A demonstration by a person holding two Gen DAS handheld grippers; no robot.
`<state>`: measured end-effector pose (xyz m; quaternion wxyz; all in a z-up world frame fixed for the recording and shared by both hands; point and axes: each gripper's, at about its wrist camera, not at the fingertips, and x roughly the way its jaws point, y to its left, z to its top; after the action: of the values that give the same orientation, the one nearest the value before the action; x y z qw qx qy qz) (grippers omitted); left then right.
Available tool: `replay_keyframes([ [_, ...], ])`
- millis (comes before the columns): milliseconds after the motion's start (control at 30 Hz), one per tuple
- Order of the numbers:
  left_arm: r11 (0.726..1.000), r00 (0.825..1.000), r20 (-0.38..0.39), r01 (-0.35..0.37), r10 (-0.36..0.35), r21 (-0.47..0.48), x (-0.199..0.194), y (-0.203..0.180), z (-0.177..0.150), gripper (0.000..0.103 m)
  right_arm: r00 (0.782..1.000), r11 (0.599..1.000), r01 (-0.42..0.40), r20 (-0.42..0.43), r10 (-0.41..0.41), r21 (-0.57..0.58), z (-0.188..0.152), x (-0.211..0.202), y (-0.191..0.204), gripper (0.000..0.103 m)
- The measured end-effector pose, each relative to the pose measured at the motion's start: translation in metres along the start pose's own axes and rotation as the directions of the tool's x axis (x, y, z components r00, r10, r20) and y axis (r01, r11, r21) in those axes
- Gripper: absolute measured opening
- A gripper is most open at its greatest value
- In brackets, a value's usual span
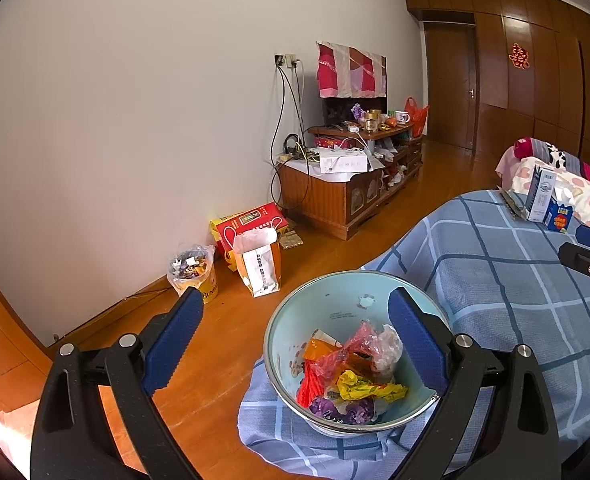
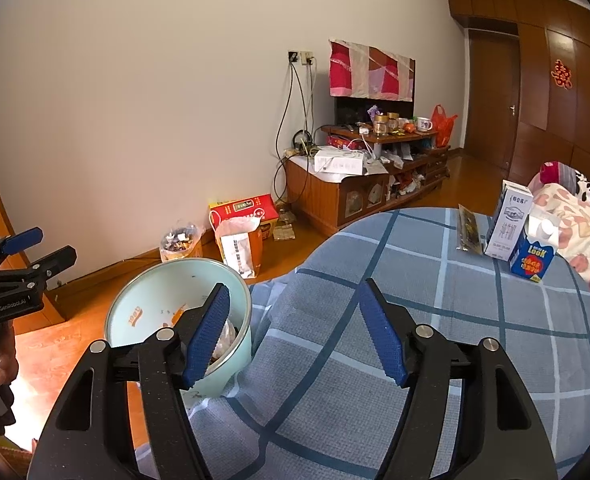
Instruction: Collect trash
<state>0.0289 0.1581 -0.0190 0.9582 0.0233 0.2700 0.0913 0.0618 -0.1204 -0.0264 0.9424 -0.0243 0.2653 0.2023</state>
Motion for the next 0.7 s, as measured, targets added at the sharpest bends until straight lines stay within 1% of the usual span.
replay_keyframes([
  [300,1.0,1.0,0.009,-0.004,0.004,0.003,-0.0013,0.0001,0.0011,0.095,1.0,1.0,-0.001,0.001,0.001,0.001,-0.002,-0.0017,-0.0009,0.067],
  [700,1.0,1.0,0.011,-0.01,0.009,0.003,-0.0022,0.0015,0.0029,0.095,1.0,1.0,0.001,0.002,-0.001,0.001,-0.0023,-0.0021,-0.0011,0.069],
])
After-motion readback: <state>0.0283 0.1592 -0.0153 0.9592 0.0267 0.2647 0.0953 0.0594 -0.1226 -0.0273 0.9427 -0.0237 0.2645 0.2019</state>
